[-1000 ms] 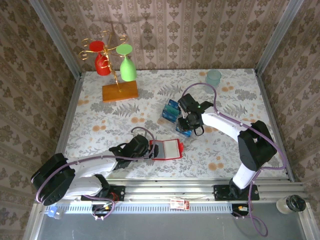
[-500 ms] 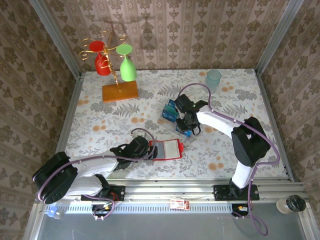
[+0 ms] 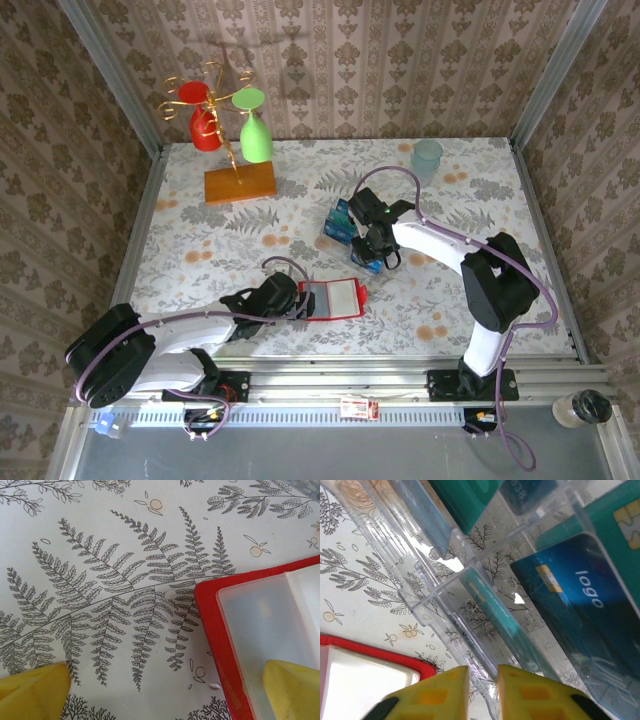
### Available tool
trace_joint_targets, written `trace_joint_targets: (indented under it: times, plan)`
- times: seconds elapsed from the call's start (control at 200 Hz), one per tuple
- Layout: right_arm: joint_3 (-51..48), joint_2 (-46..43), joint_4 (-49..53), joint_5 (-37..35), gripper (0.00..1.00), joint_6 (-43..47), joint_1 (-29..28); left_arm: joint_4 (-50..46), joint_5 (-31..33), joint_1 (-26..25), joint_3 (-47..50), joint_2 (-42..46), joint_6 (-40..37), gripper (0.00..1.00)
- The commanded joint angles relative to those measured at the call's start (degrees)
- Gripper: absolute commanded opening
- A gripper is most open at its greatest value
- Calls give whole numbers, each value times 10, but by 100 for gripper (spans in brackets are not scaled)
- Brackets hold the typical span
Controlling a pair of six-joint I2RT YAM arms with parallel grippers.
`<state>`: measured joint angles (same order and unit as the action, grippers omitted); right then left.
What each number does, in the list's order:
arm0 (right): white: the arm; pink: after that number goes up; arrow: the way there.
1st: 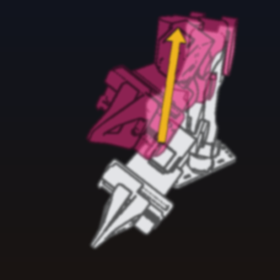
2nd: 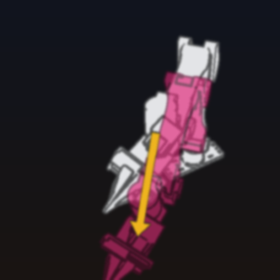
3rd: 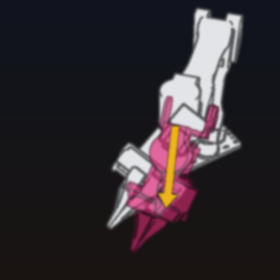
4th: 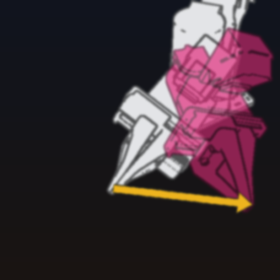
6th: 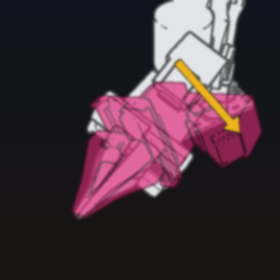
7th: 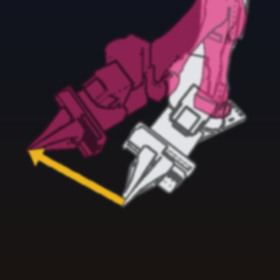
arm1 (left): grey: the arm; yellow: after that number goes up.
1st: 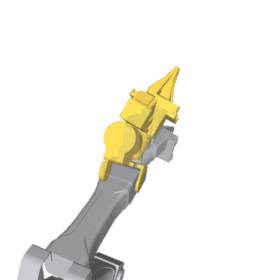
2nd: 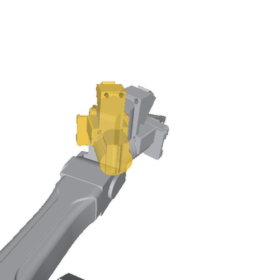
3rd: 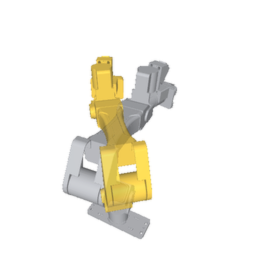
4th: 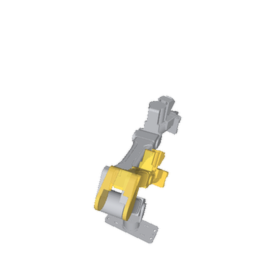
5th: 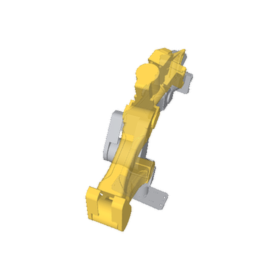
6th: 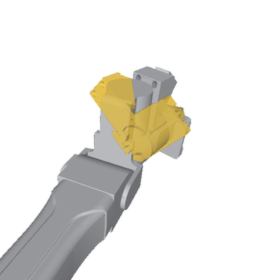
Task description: Put the credit cards into the card holder
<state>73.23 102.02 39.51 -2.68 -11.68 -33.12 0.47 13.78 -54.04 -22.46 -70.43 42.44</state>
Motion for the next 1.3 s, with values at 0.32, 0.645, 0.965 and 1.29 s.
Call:
trace_joint_targets:
  times: [0.32, 0.645, 0.965, 1.29]
  plan:
    - [21, 13, 44, -91, 27, 51, -34, 3, 6, 2, 9, 3, 6, 100]
    - [29, 11, 44, -125, 28, 61, -50, 9, 2, 2, 10, -1, 9, 100]
    - [30, -12, 36, -133, 28, 68, -50, 13, 1, 1, 11, -3, 10, 100]
    - [31, 19, 40, -129, 28, 71, -49, 15, 0, 2, 12, -3, 11, 100]
